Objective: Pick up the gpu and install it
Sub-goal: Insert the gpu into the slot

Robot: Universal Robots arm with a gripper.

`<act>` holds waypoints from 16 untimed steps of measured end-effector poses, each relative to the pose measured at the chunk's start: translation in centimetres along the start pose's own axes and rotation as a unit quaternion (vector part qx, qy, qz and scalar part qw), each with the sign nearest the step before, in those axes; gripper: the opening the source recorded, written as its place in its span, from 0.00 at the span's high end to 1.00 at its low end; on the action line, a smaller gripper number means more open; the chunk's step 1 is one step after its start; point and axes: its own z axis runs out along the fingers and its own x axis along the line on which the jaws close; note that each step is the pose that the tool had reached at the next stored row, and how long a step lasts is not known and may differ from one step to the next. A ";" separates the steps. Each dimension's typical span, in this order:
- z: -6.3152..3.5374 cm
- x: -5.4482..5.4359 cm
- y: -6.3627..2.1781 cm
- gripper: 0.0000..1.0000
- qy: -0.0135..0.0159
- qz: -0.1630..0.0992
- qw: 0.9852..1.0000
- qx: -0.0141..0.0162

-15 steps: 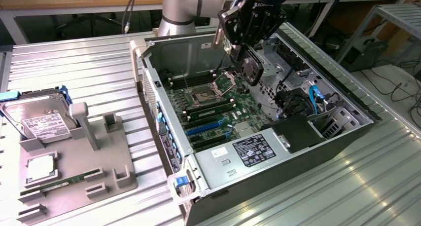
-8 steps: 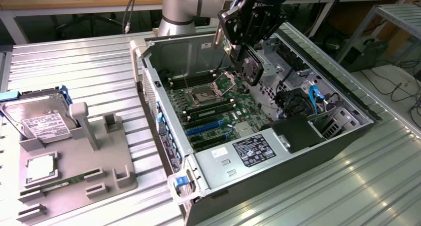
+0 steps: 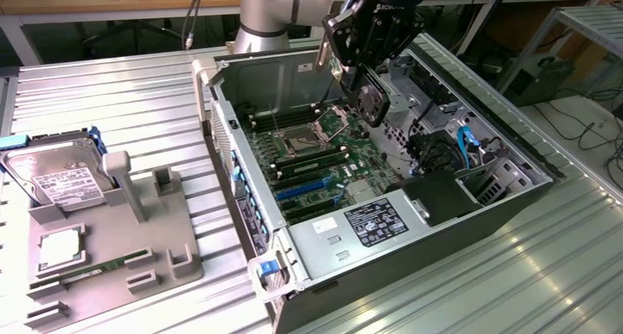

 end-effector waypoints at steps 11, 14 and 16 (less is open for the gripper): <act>0.01 0.0 0.00 0.73 0.002 -0.055 0.998 0.000; 0.00 0.0 0.00 0.73 0.003 -0.082 0.997 0.000; 0.00 0.0 0.00 0.73 0.004 -0.092 0.996 0.000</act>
